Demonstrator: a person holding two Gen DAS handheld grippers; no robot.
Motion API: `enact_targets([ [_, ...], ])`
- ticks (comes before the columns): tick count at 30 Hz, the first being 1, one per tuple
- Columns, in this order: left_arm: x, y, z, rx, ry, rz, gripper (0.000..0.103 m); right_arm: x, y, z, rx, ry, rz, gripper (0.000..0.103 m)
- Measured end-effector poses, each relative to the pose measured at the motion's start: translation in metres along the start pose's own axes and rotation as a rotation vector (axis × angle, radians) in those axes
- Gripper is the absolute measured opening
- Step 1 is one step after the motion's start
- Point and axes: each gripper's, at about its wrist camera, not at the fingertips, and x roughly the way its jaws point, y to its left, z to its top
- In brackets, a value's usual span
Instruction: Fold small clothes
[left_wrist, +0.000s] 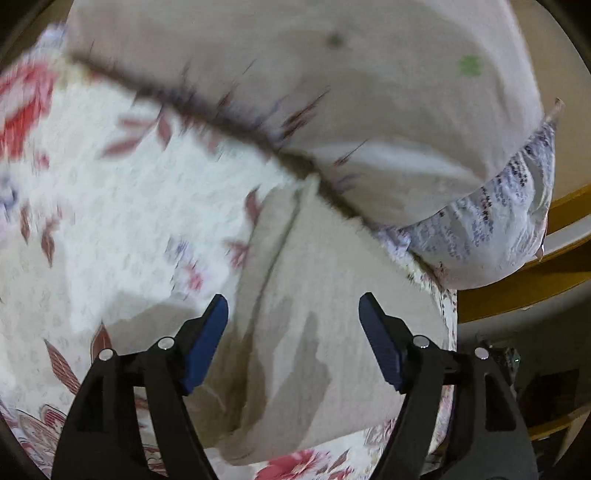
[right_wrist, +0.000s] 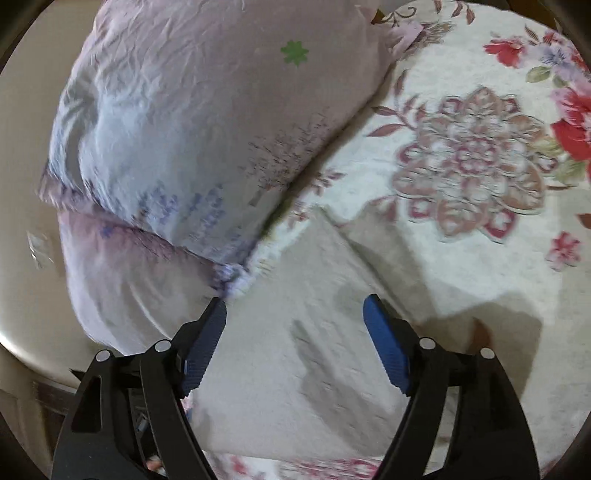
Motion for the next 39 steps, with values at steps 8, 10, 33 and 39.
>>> enact_targets([
  [8, 0.034, 0.017, -0.017, -0.131, 0.064, -0.119, 0.021, 0.003, 0.001, 0.005, 0.018, 0.035, 0.027, 0.078],
  [10, 0.035, 0.009, -0.023, -0.166, 0.054, -0.182, 0.02, 0.001, 0.001, 0.007, 0.009, 0.036, 0.029, 0.078],
  [33, 0.133, -0.212, -0.064, 0.241, 0.175, -0.101, 0.075, 0.035, -0.024, 0.067, -0.093, 0.335, -0.05, 0.094],
  [39, 0.166, -0.208, -0.09, 0.336, 0.218, -0.001, 0.082, 0.049, -0.022, 0.047, -0.143, 0.341, -0.003, 0.045],
])
